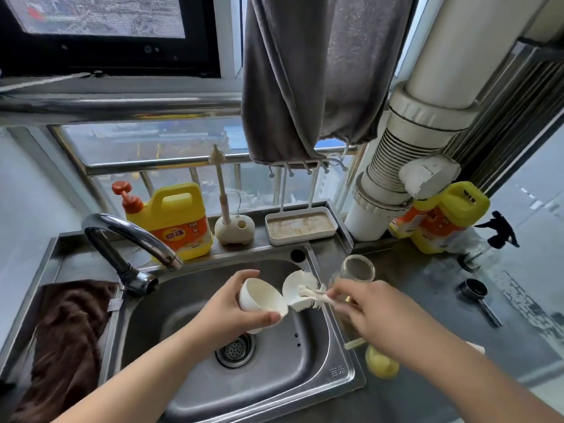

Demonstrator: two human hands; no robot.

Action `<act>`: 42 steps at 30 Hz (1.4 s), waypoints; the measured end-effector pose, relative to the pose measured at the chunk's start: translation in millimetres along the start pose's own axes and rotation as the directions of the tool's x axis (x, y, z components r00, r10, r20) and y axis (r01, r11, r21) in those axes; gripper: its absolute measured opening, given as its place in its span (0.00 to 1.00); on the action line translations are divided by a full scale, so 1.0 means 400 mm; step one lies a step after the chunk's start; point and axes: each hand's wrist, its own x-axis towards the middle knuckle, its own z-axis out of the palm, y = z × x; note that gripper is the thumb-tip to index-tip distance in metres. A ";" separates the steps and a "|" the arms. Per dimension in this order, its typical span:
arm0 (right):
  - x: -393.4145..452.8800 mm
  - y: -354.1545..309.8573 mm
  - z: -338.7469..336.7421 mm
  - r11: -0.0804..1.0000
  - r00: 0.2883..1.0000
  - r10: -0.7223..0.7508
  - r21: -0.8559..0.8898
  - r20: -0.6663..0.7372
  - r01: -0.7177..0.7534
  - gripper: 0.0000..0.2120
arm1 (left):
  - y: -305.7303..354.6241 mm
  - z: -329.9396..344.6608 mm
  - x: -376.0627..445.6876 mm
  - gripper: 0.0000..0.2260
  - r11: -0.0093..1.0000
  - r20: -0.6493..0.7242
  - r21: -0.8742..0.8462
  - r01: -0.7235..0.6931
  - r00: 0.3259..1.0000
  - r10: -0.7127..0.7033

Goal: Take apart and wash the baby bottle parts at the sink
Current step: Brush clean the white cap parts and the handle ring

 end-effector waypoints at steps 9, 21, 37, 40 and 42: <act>-0.039 0.170 0.021 0.900 0.944 0.306 0.362 -0.121 -0.245 0.05 | -0.040 0.143 0.228 0.39 0.997 -0.093 -0.056 0.044 0.994 -0.049; -0.028 0.311 0.072 0.755 0.895 0.443 0.557 -0.045 -0.346 0.09 | 0.004 0.302 0.514 0.38 0.983 -0.085 0.185 0.009 0.996 0.007; -0.026 0.368 0.100 0.701 0.863 0.505 0.589 -0.011 -0.402 0.10 | -0.012 0.326 0.515 0.39 0.875 -0.014 0.480 -0.064 0.997 0.081; -0.044 0.370 0.097 0.688 0.843 0.536 0.596 -0.032 -0.414 0.12 | -0.034 0.328 0.408 0.19 0.732 -0.005 0.600 -0.322 0.914 0.406; -0.057 0.367 0.101 0.683 0.833 0.552 0.590 -0.031 -0.431 0.13 | -0.053 0.347 0.338 0.09 0.600 0.123 0.645 -0.474 0.839 0.531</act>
